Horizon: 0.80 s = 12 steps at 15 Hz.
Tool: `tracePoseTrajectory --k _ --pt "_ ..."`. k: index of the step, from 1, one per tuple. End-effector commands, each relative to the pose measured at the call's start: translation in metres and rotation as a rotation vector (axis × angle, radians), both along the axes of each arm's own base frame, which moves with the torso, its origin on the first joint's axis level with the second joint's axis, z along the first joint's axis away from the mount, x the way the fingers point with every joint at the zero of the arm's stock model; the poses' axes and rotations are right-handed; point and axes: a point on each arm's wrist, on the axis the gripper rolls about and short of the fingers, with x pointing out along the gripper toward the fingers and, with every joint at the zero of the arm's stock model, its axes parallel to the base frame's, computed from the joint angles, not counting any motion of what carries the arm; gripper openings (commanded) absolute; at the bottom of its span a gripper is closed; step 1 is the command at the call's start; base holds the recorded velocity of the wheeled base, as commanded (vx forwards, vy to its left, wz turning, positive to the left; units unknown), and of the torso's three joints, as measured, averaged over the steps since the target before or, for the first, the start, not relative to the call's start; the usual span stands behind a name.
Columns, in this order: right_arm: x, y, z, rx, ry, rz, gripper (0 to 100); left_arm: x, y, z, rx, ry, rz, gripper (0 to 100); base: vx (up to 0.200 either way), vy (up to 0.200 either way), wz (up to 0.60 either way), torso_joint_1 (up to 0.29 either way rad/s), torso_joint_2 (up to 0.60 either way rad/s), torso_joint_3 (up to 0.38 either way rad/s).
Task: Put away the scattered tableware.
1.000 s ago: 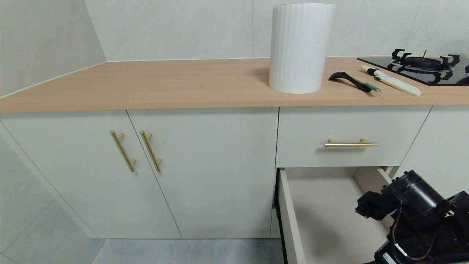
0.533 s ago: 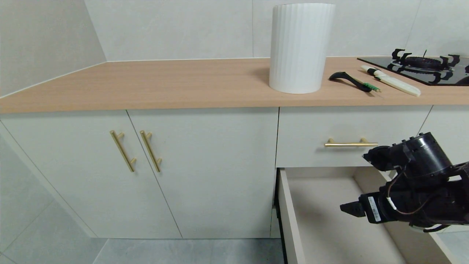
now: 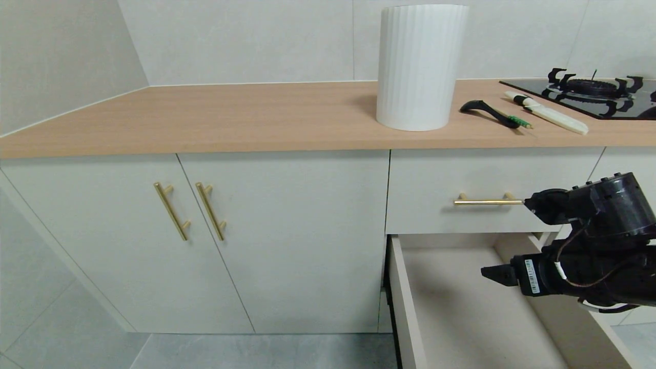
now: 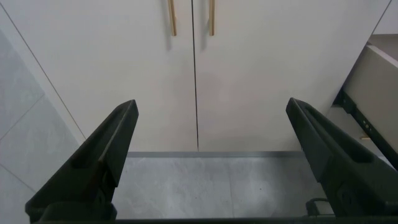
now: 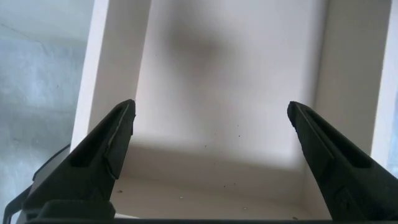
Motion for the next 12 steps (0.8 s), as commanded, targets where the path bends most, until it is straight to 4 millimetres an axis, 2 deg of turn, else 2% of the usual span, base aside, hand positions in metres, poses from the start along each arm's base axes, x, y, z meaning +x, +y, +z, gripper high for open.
tracePoseTrajectory --k 1,3,6,12 --pt "-0.0026 -0.001 0.0038 0.005 -0.015 0.001 100 0.0001 0.0 0.0 0.0 0.001 0.001 100 0.0 0.0 0.0 0.0 0.0 0.0" --pt "-0.004 -0.0017 0.0052 0.004 -0.021 0.002 100 0.0001 0.0 0.0 0.0 0.001 0.001 100 0.0 0.0 0.0 0.024 -0.13 -0.102" --pt "-0.0055 -0.0024 0.0073 0.007 -0.03 0.001 100 0.0001 0.0 0.0 0.0 0.001 0.001 100 0.0 0.0 0.0 0.087 -0.24 -0.277" --pt "-0.0082 -0.0035 0.0085 -0.004 -0.038 0.013 100 0.0001 0.0 0.0 0.0 0.001 0.001 100 0.0 0.0 0.0 0.151 -0.5 -0.304"
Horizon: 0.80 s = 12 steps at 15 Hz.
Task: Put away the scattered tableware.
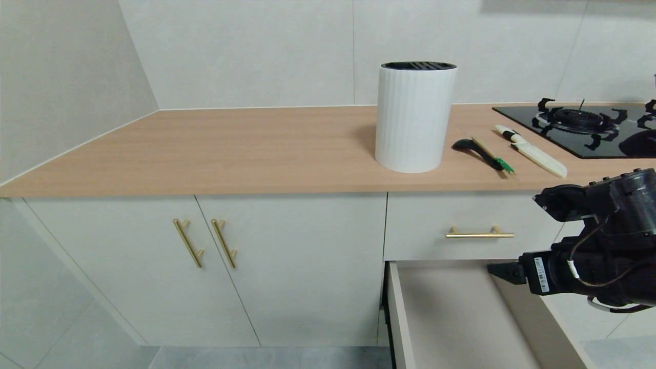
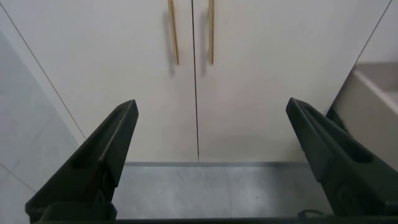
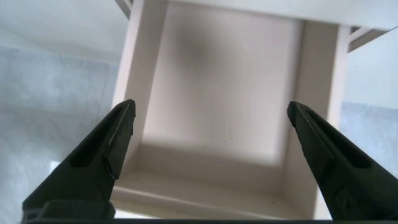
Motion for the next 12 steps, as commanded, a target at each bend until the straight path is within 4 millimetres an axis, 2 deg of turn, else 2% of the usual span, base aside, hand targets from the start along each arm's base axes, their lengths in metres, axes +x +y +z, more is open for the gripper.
tracePoseTrajectory --k 1,8,12 --pt "-0.001 0.0 0.001 0.001 -0.002 0.002 100 0.0 0.0 0.0 0.0 0.001 0.0 100 0.0 0.0 0.0 0.173 -0.48 -0.29" --pt "0.0 0.0 0.0 0.0 -0.001 0.004 100 0.0 0.0 0.0 0.0 0.001 0.0 100 0.0 0.0 0.0 0.189 -0.48 -0.279" --pt "0.007 0.006 0.01 -0.019 -0.095 0.035 100 0.0 0.0 0.0 0.0 0.001 0.0 100 0.0 0.0 0.0 0.058 -0.12 -0.074"
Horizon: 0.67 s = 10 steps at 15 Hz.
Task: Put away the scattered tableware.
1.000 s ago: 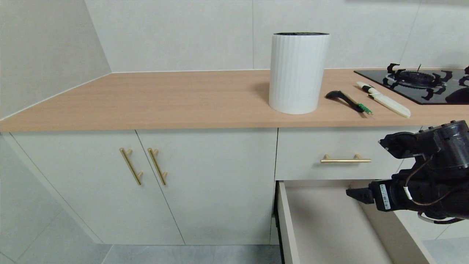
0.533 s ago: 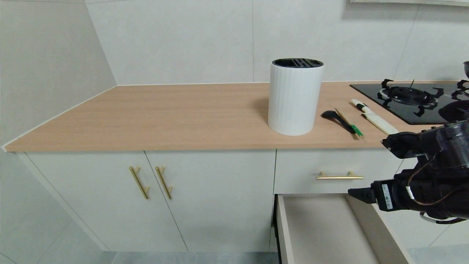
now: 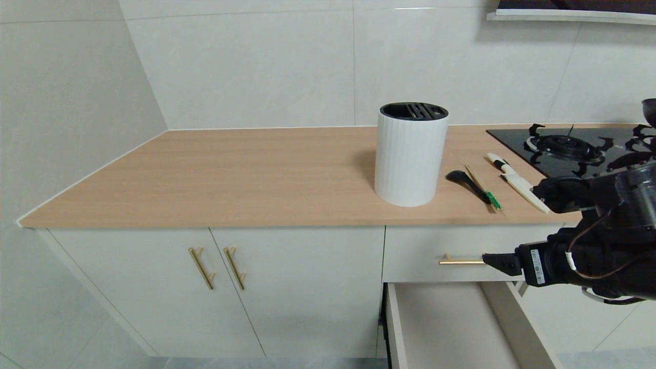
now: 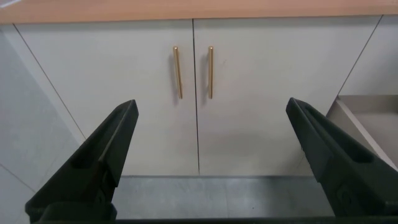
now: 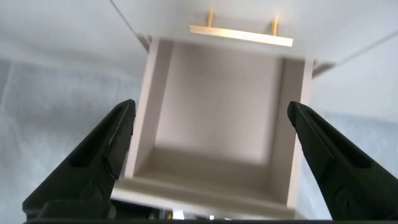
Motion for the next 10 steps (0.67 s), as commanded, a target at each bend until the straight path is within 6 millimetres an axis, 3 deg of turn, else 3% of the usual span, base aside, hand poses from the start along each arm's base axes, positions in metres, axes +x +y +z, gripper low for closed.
tracePoseTrajectory --k 1,5,10 --pt "0.009 0.004 0.008 -0.007 -0.044 0.012 100 0.0 0.0 0.0 0.0 0.001 0.0 100 0.0 0.0 0.0 0.0 0.0 0.0" --pt "0.056 0.005 0.029 -0.01 -0.112 -0.062 100 0.0 0.0 0.0 0.0 0.001 0.0 100 0.0 0.0 0.0 0.0 0.0 0.0" --pt "0.099 -0.007 0.014 -0.028 -0.086 -0.144 100 0.0 0.0 0.0 0.0 0.001 0.0 100 0.0 0.0 0.0 0.0 0.0 0.0"
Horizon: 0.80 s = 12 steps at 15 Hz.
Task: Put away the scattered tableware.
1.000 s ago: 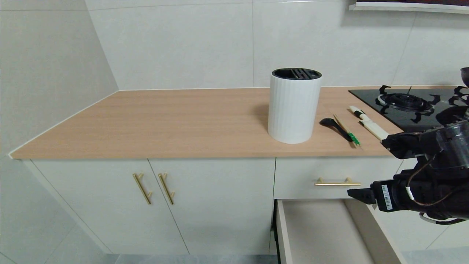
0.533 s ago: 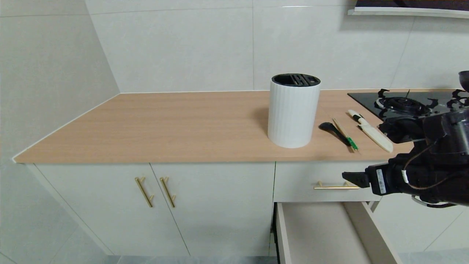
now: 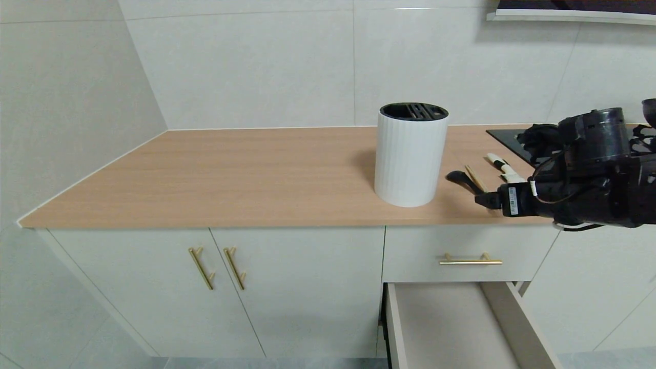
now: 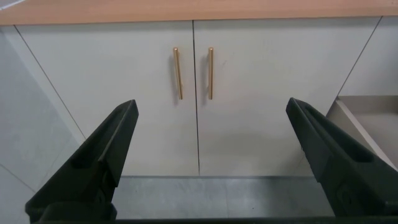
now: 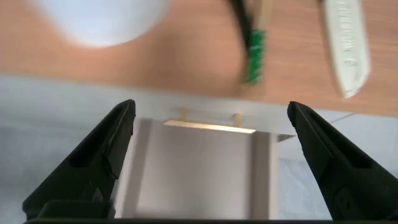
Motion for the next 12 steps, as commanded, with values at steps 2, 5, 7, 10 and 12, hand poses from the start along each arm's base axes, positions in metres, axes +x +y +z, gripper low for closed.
tracePoseTrajectory --k 2,5,7,10,12 --pt "0.033 -0.008 -0.027 -0.014 0.061 -0.052 100 0.0 0.0 0.0 0.0 0.001 0.0 100 0.0 0.0 0.0 0.0 0.0 0.0" --pt "0.05 -0.014 -0.036 -0.01 0.055 -0.083 100 0.0 0.0 0.0 0.0 0.001 0.0 100 0.0 0.0 0.0 0.0 0.0 0.0" --pt "0.057 -0.018 -0.041 -0.008 0.046 -0.099 100 0.0 0.0 0.0 0.0 0.001 0.0 100 0.0 0.0 0.0 0.0 0.0 0.0" --pt "0.064 -0.019 -0.044 -0.002 0.034 -0.108 100 0.0 0.0 0.0 0.0 0.001 0.0 100 0.0 0.0 0.0 0.0 0.0 0.0" --pt "0.068 -0.02 -0.046 0.005 0.034 -0.117 100 0.0 0.0 0.0 0.0 0.001 0.0 100 0.0 0.0 0.0 0.0 0.0 0.0"
